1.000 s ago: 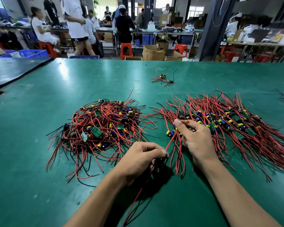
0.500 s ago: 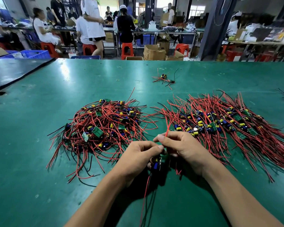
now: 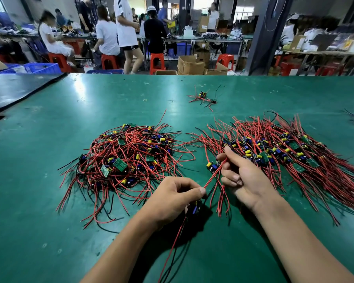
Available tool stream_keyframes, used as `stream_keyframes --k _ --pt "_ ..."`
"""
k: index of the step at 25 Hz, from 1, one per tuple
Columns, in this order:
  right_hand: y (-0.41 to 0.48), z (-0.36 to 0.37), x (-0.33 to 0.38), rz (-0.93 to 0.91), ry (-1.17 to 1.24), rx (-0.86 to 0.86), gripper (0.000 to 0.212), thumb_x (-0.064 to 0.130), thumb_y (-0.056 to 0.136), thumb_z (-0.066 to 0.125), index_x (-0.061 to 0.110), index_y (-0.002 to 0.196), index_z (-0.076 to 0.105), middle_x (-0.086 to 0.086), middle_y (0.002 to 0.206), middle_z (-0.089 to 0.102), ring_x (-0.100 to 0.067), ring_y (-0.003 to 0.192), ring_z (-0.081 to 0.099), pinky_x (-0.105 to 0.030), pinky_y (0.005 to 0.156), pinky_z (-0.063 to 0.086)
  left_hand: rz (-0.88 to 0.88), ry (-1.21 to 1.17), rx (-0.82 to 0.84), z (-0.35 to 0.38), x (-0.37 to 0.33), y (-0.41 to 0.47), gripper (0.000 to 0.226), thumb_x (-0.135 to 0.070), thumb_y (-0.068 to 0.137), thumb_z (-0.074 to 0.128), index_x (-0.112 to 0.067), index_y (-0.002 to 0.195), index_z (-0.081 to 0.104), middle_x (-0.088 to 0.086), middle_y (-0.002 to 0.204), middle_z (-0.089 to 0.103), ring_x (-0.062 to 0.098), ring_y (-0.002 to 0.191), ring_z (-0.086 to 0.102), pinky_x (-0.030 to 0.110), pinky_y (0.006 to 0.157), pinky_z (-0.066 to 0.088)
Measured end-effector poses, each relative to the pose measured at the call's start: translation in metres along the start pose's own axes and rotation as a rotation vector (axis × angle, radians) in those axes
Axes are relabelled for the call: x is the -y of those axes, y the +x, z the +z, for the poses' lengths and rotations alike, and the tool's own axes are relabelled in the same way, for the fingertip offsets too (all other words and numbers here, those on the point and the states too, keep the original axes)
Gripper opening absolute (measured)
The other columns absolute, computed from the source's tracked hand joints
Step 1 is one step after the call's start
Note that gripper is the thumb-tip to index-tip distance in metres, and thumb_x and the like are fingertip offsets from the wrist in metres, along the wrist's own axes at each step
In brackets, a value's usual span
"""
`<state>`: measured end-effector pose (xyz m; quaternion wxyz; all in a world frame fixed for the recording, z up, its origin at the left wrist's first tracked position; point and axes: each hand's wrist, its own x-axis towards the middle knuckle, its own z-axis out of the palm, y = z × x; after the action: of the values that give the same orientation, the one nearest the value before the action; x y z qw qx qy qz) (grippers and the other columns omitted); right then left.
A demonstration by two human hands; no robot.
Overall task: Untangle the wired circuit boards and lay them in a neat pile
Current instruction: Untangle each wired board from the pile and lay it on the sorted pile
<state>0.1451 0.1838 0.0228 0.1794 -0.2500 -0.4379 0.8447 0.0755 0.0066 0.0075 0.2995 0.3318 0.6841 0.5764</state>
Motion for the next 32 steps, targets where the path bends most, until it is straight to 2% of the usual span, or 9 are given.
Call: stream_keyframes --k 5,11,16,18,21,24,26,29,32 --pt "-0.006 -0.003 0.013 0.276 0.338 0.129 0.025 0.023 0.084 0.062 0.009 0.063 0.058 0.005 0.055 0.038 -0.002 0.027 0.026 -0.014 0.03 0.015 -0.011 0.023 0.004 0.0 -0.001 0.0 0.019 -0.023 0.09 0.07 -0.006 0.083 0.074 0.006 0.066 0.058 0.021 0.064 0.05 0.031 0.062 0.038" --pt "-0.004 -0.002 0.007 0.089 0.117 0.078 0.039 0.026 0.098 0.054 0.008 0.067 0.07 0.003 0.06 0.043 -0.004 0.036 0.028 -0.016 0.032 0.024 -0.026 -0.005 -0.017 -0.001 -0.001 -0.001 0.019 -0.021 0.089 0.069 -0.004 0.082 0.074 0.0 0.059 0.057 0.018 0.056 0.051 0.025 0.055 0.039" --pt "-0.003 -0.002 0.005 0.102 0.251 0.134 0.03 0.032 0.088 0.061 0.006 0.075 0.071 0.002 0.063 0.044 -0.002 0.036 0.031 -0.015 0.032 0.028 -0.053 -0.11 -0.046 0.0 -0.002 -0.001 0.015 -0.021 0.088 0.071 -0.011 0.078 0.076 -0.001 0.06 0.058 0.017 0.057 0.049 0.024 0.055 0.039" --pt "-0.001 0.0 0.0 0.037 0.117 0.116 0.04 0.044 0.085 0.062 0.006 0.088 0.074 0.003 0.065 0.048 -0.002 0.039 0.032 -0.015 0.034 0.029 -0.059 -0.154 -0.113 0.001 -0.003 0.001 0.016 -0.019 0.088 0.07 -0.011 0.076 0.076 0.0 0.06 0.057 0.014 0.053 0.049 0.023 0.053 0.041" --pt "-0.001 0.002 -0.01 -0.165 -0.282 0.036 0.056 0.061 0.084 0.056 0.01 0.101 0.074 0.006 0.066 0.055 -0.007 0.042 0.041 -0.019 0.041 0.032 -0.056 -0.325 -0.252 -0.001 -0.006 0.005 0.017 -0.013 0.089 0.067 -0.009 0.075 0.074 0.004 0.064 0.062 0.01 0.049 0.057 0.018 0.048 0.046" --pt "-0.008 0.002 -0.019 -0.518 -0.877 0.12 0.022 0.042 0.091 0.068 0.023 0.092 0.078 0.013 0.075 0.071 -0.005 0.061 0.063 -0.018 0.057 0.048 -0.012 -0.438 -0.331 -0.004 -0.01 0.005 0.014 -0.018 0.085 0.07 -0.012 0.073 0.074 0.007 0.069 0.066 0.013 0.054 0.061 0.023 0.051 0.051" --pt "-0.011 0.004 -0.028 -0.647 -1.102 0.229 0.008 0.027 0.086 0.078 0.02 0.09 0.078 0.012 0.076 0.071 -0.003 0.067 0.062 -0.019 0.063 0.047 0.011 -0.509 -0.376 -0.005 -0.014 0.004 0.012 -0.023 0.081 0.072 -0.016 0.072 0.075 0.008 0.07 0.068 0.015 0.054 0.061 0.027 0.055 0.05" --pt "-0.018 0.011 -0.036 -0.693 -1.067 0.295 0.011 0.038 0.08 0.081 0.031 0.084 0.074 0.01 0.067 0.065 -0.001 0.058 0.053 -0.018 0.056 0.042 0.01 -0.557 -0.462 -0.008 -0.016 0.003 0.014 -0.025 0.085 0.07 -0.015 0.077 0.075 0.014 0.074 0.071 0.02 0.058 0.061 0.028 0.057 0.05" --pt "-0.021 0.016 -0.037 -0.645 -0.939 0.265 0.031 0.06 0.085 0.064 0.032 0.073 0.068 0.014 0.06 0.058 0.0 0.054 0.048 -0.018 0.053 0.036 0.001 -0.548 -0.527 -0.01 -0.016 0.003 0.012 -0.025 0.088 0.069 -0.014 0.083 0.072 0.012 0.082 0.073 0.018 0.065 0.062 0.031 0.064 0.046"
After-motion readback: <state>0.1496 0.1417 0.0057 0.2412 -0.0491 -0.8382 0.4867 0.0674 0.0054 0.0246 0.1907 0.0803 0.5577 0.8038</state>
